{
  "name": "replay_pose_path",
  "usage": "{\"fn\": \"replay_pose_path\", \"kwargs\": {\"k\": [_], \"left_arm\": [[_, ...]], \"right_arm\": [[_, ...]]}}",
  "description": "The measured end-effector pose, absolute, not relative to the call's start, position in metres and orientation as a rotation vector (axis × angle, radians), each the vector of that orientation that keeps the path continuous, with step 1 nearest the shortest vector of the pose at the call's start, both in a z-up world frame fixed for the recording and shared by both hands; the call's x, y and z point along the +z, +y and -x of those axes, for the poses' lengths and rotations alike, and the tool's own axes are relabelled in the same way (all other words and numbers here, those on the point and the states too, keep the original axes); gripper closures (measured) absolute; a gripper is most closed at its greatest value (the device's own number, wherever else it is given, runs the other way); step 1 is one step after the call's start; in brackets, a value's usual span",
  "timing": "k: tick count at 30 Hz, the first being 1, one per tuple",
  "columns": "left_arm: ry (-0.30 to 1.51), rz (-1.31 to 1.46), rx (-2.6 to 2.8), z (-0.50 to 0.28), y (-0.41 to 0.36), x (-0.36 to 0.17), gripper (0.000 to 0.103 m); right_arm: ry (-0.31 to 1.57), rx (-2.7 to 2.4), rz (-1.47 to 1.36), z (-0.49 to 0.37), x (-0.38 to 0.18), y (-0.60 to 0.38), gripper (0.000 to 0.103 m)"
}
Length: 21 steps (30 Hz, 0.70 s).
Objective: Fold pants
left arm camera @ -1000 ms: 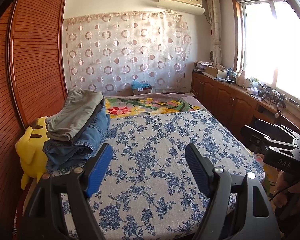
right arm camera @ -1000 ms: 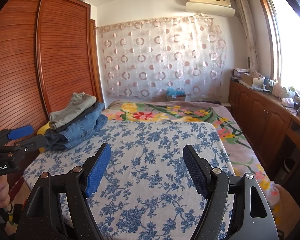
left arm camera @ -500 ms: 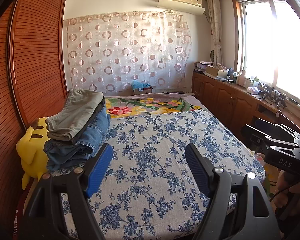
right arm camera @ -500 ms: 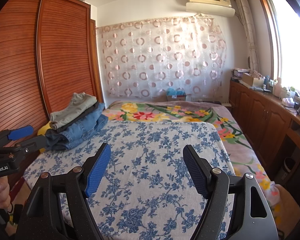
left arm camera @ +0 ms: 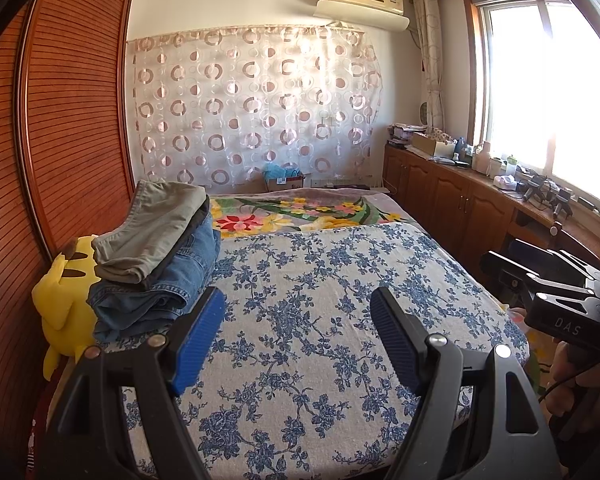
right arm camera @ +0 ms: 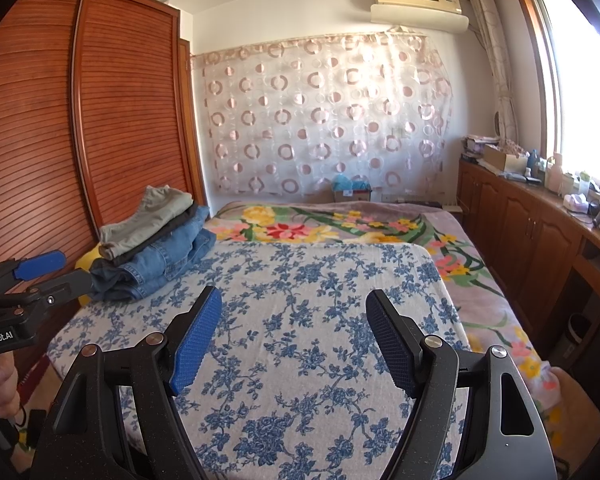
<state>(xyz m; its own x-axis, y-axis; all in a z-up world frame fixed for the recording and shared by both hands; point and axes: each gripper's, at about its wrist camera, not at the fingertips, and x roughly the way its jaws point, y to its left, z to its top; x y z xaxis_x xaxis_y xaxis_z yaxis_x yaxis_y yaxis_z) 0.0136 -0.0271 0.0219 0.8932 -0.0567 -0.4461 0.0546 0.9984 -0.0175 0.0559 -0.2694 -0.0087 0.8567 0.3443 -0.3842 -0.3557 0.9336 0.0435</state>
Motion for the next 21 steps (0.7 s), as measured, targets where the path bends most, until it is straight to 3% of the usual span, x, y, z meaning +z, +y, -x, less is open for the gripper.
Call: {"fn": "replay_pose_path", "kwargs": {"k": [21], "left_arm": [[0.457,0.006,-0.057,-0.0124,-0.0270,0.0249,0.027]], "right_arm": [[0.397,0.369,0.029,-0.0544,-0.0118,-0.2695,0.027]]}}
